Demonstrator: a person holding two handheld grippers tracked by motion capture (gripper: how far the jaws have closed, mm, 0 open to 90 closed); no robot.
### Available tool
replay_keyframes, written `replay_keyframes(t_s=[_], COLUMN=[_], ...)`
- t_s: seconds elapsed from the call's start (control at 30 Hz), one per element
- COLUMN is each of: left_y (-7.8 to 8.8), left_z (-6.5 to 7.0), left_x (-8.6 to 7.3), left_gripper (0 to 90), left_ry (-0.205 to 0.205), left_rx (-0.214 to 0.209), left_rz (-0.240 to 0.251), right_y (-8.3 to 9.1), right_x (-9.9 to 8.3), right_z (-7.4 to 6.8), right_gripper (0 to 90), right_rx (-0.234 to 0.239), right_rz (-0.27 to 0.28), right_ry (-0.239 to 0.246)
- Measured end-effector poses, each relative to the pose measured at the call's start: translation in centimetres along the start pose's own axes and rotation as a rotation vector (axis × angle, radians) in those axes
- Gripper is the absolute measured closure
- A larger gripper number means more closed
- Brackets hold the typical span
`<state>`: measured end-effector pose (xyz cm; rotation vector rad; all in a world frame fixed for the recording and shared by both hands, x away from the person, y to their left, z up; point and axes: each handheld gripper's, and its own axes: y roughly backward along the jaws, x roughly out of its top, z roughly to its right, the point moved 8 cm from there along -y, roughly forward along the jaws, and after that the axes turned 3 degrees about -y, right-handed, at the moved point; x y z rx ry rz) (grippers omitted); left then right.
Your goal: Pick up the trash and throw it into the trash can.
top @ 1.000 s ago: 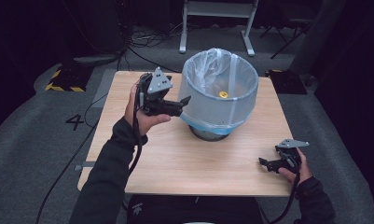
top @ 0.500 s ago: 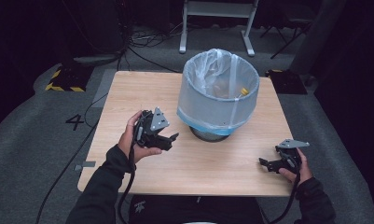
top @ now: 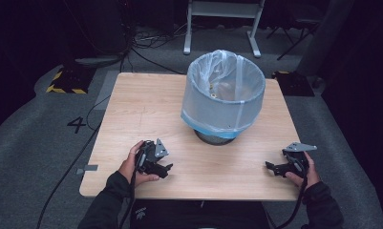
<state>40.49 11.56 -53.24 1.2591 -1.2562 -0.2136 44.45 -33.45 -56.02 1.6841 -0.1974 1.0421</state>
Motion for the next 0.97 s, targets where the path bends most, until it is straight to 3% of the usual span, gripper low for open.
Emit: replay_keyframes(t_s=[0.03,0.1,0.17,0.23,0.33,0.47,0.5,0.53,0.6,0.97], left_y=[-0.1,-0.6,-0.7,-0.8,-0.8,-1.1,-1.1,-1.4,-1.5,-1.6], left_z=[0.0,0.1,0.0,0.2,-0.3,-0.7,-0.6,-0.8,-0.9,-0.8], left_x=[-0.5,-1.4,-1.7,-2.2,-2.6,-3.0,-3.3,-3.2,-3.3,-3.3], left_gripper=[16.1,16.1,16.1,15.7,15.5,14.7,13.5,11.7,8.7,6.7], left_ry=[-0.001,0.018,0.011,0.029,0.036,0.105,0.144,0.122,0.12,0.135], left_rx=[-0.009,-0.032,-0.034,-0.072,-0.082,-0.138,-0.141,-0.141,-0.131,-0.138], left_rz=[-0.028,-0.028,-0.03,-0.032,-0.013,0.032,0.031,0.066,0.088,0.083], right_y=[0.0,0.0,0.0,0.0,0.0,0.0,0.0,0.0,0.0,0.0], right_x=[0.0,0.0,0.0,0.0,0.0,0.0,0.0,0.0,0.0,0.0], right_z=[0.0,0.0,0.0,0.0,0.0,0.0,0.0,0.0,0.0,0.0], right_gripper=[0.4,0.4,0.4,0.4,0.4,0.5,0.4,0.5,0.4,0.4], right_rx=[0.0,0.0,0.0,0.0,0.0,0.0,0.0,0.0,0.0,0.001], right_rz=[0.0,0.0,0.0,0.0,0.0,0.0,0.0,0.0,0.0,0.0], right_ry=[0.0,0.0,0.0,0.0,0.001,0.0,0.001,0.0,0.001,0.001])
